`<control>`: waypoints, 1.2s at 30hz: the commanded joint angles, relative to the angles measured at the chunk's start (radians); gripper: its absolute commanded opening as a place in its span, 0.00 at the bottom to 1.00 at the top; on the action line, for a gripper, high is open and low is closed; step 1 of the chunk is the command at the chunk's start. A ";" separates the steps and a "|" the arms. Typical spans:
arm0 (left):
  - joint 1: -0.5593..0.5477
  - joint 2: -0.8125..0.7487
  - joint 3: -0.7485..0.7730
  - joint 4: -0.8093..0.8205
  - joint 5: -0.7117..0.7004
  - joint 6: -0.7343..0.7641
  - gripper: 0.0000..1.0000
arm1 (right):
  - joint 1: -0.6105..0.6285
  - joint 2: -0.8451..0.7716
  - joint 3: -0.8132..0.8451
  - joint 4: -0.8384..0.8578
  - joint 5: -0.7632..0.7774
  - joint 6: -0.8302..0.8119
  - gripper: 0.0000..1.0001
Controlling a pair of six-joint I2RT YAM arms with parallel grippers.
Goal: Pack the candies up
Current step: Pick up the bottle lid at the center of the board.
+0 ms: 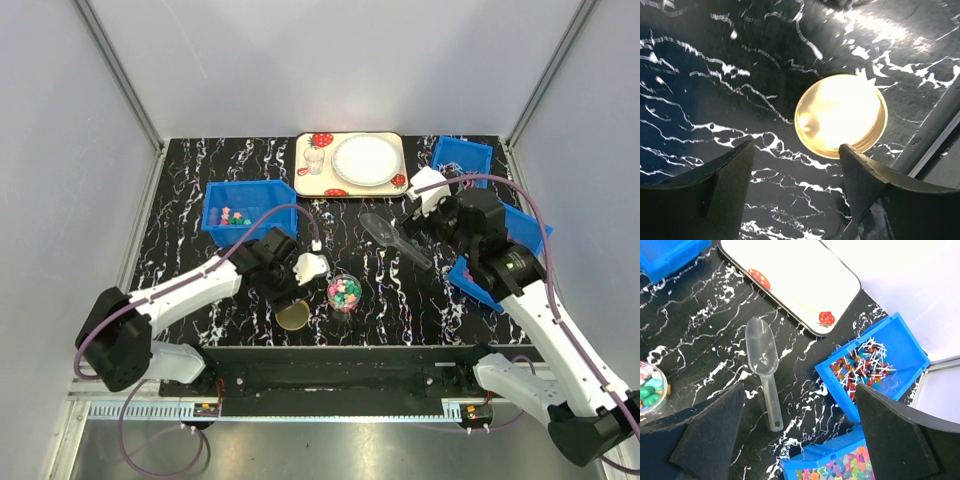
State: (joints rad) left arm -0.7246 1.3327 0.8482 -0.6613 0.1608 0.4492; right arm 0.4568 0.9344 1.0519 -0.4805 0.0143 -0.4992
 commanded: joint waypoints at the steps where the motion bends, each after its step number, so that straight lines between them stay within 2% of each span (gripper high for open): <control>1: -0.047 -0.102 -0.046 0.085 0.005 0.034 0.70 | -0.023 -0.006 -0.012 0.040 -0.045 0.024 0.96; 8: -0.179 -0.173 -0.112 0.066 0.040 0.077 0.66 | -0.043 -0.008 -0.016 0.049 -0.037 0.025 0.96; 16: -0.301 -0.075 -0.139 0.086 -0.024 0.082 0.57 | -0.083 -0.014 -0.018 0.056 -0.048 0.039 0.96; 22: -0.322 -0.027 -0.161 0.115 -0.032 0.069 0.53 | -0.096 -0.011 -0.020 0.054 -0.069 0.045 0.96; 34: -0.328 0.065 -0.169 0.153 -0.070 0.060 0.29 | -0.104 -0.026 -0.026 0.054 -0.093 0.048 0.96; 36: -0.328 0.072 -0.172 0.160 -0.073 0.057 0.21 | -0.104 -0.026 -0.027 0.056 -0.097 0.048 0.96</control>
State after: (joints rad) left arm -1.0477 1.3716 0.6804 -0.5549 0.1219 0.5091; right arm 0.3622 0.9283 1.0271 -0.4679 -0.0544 -0.4667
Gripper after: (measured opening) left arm 0.276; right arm 0.957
